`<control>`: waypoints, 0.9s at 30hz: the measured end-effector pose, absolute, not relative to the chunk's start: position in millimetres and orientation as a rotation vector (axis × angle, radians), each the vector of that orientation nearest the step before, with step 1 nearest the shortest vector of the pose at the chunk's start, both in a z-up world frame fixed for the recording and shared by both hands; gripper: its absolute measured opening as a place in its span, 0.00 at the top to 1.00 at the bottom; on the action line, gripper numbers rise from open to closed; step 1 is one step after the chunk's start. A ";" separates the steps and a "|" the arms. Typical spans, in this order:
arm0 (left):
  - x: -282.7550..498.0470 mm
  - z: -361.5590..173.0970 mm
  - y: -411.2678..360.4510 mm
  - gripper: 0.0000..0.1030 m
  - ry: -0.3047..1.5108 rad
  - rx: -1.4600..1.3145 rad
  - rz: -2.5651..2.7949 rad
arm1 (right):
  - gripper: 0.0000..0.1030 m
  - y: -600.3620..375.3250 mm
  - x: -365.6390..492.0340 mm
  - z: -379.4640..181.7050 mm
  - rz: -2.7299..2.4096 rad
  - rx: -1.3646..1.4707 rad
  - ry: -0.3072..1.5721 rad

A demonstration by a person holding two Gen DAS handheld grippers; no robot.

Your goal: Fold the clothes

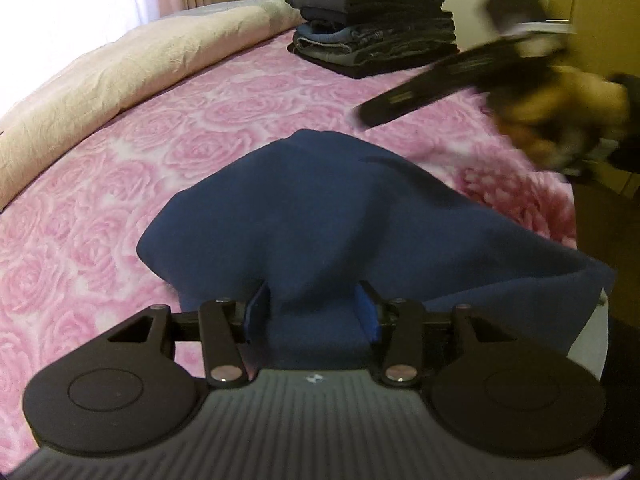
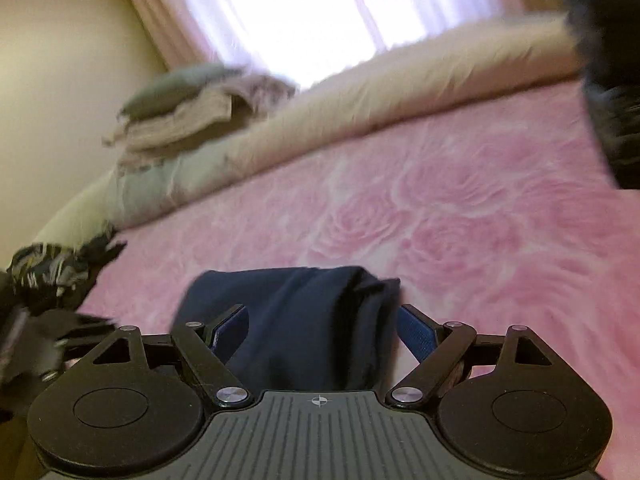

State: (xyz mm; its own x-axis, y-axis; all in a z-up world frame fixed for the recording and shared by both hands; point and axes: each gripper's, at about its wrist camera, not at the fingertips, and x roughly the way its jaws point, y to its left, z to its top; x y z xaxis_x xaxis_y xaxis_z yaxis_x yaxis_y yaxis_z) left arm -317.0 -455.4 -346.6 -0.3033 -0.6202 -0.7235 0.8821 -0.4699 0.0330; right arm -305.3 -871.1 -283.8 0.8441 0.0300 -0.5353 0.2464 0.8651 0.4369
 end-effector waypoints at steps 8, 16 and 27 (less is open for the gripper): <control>-313.7 -348.4 -452.8 0.59 0.483 0.762 -1.924 | 0.87 -887.0 -279.7 -301.9 -0.102 0.452 0.617; -329.1 -352.5 -466.3 0.59 0.463 0.768 -1.932 | 0.96 -906.8 -258.0 -316.7 -0.128 0.444 0.674; -262.1 -341.7 -381.7 0.62 0.677 0.567 -1.787 | 0.29 -862.8 -310.8 -269.5 -0.220 0.352 0.595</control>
